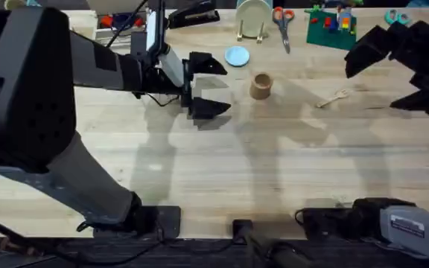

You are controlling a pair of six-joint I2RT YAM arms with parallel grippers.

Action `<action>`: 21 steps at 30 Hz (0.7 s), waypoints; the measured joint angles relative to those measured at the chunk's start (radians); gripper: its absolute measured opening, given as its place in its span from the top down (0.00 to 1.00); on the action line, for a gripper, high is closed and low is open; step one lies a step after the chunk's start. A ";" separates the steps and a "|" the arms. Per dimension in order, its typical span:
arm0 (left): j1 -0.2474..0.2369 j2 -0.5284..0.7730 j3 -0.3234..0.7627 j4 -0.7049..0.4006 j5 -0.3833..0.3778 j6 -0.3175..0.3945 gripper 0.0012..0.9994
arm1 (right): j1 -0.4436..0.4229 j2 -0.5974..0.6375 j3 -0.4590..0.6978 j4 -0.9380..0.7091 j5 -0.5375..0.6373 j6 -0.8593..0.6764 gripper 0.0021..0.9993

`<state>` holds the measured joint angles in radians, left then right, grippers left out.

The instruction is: Pick up a utensil and set it on the pink plate, then put the other utensil in the container.

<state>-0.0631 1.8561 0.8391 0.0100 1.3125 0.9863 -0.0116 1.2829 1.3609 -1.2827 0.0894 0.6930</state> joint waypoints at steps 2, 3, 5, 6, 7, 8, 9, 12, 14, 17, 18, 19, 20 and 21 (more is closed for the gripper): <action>0.000 0.000 0.000 0.001 0.000 0.000 0.00 | 0.000 0.019 0.000 0.000 0.029 0.049 0.00; 0.000 0.000 0.000 0.001 0.000 0.000 0.00 | 0.000 0.029 0.000 0.001 0.045 0.073 0.00; 0.000 0.000 0.000 0.001 0.000 0.000 0.00 | 0.000 0.050 0.000 0.001 0.077 0.122 0.00; 0.000 0.000 0.000 0.001 0.000 0.000 0.00 | 0.000 0.061 0.000 0.001 0.090 0.146 0.00; 0.000 0.000 0.000 0.001 0.000 0.000 0.00 | 0.000 0.070 0.000 0.002 0.102 0.170 0.00; 0.000 0.000 0.000 0.001 0.000 0.000 0.00 | 0.000 0.081 0.000 0.002 0.114 0.194 0.00; 0.000 0.000 0.000 0.001 0.000 0.000 0.00 | 0.000 0.091 0.000 0.002 0.127 0.216 0.00; 0.000 0.000 0.000 0.001 0.000 0.000 0.00 | 0.000 0.122 0.000 0.006 0.154 0.270 0.00; 0.000 0.000 0.000 0.001 0.000 0.000 0.01 | -0.003 0.147 0.000 0.018 0.165 0.292 0.00; 0.000 0.000 0.000 0.002 0.000 0.000 0.01 | -0.012 0.191 0.000 0.032 0.177 0.325 0.00; 0.000 0.000 0.000 0.001 0.000 0.000 0.01 | -0.015 0.203 0.000 0.035 0.180 0.335 0.00; 0.000 0.000 0.000 0.001 0.000 0.000 0.00 | -0.021 0.218 0.000 0.037 0.181 0.349 0.00; 0.000 0.000 0.000 0.001 0.000 0.000 0.00 | -0.027 0.233 0.000 0.038 0.182 0.361 0.00; 0.000 0.000 0.000 0.001 0.000 0.000 0.00 | -0.034 0.247 0.000 0.038 0.183 0.371 0.00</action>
<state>-0.0631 1.8561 0.8391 0.0113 1.3125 0.9862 -0.0451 1.5295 1.3609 -1.2446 0.2719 1.0644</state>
